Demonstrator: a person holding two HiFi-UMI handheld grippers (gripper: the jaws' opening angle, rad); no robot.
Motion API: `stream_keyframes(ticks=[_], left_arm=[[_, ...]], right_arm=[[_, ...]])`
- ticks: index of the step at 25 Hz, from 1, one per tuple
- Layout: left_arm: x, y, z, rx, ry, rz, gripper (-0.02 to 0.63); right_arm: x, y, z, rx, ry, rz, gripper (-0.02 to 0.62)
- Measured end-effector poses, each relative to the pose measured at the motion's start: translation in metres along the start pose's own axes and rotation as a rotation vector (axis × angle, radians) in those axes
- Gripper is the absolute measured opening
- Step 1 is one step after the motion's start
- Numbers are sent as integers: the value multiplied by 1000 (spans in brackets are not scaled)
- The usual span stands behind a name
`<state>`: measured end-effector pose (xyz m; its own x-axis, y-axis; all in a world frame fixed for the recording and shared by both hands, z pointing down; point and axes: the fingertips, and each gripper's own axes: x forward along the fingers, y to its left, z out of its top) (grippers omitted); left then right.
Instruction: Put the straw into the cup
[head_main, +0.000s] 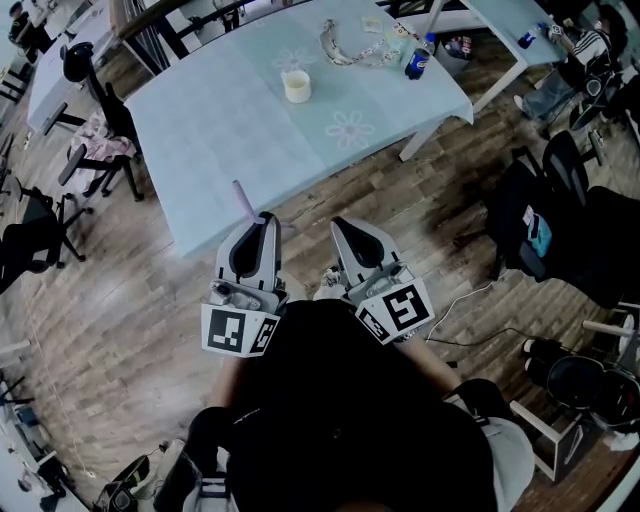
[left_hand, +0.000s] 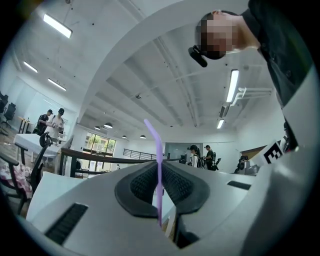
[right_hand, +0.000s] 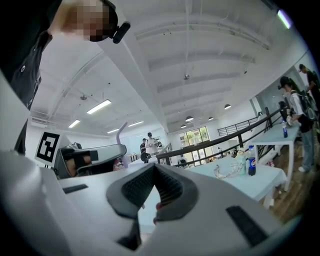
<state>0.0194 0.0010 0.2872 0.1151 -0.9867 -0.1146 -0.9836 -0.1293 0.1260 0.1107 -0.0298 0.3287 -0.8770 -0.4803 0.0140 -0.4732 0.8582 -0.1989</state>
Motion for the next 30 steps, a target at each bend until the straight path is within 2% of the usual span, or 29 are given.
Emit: stream_keyframes(ticks=[14,24,30], left_arm=[[32,-1,-7,-15,14,-18,31],[92,11,-19,-30,14,-83,31],[129,32,-29,-56,20,-84,31]], right_arm=[[2,-32,7,6,3,-45,9],[16,-84,10,-3,17,-139,9],[50,-107,10,-11,44,-131,8]])
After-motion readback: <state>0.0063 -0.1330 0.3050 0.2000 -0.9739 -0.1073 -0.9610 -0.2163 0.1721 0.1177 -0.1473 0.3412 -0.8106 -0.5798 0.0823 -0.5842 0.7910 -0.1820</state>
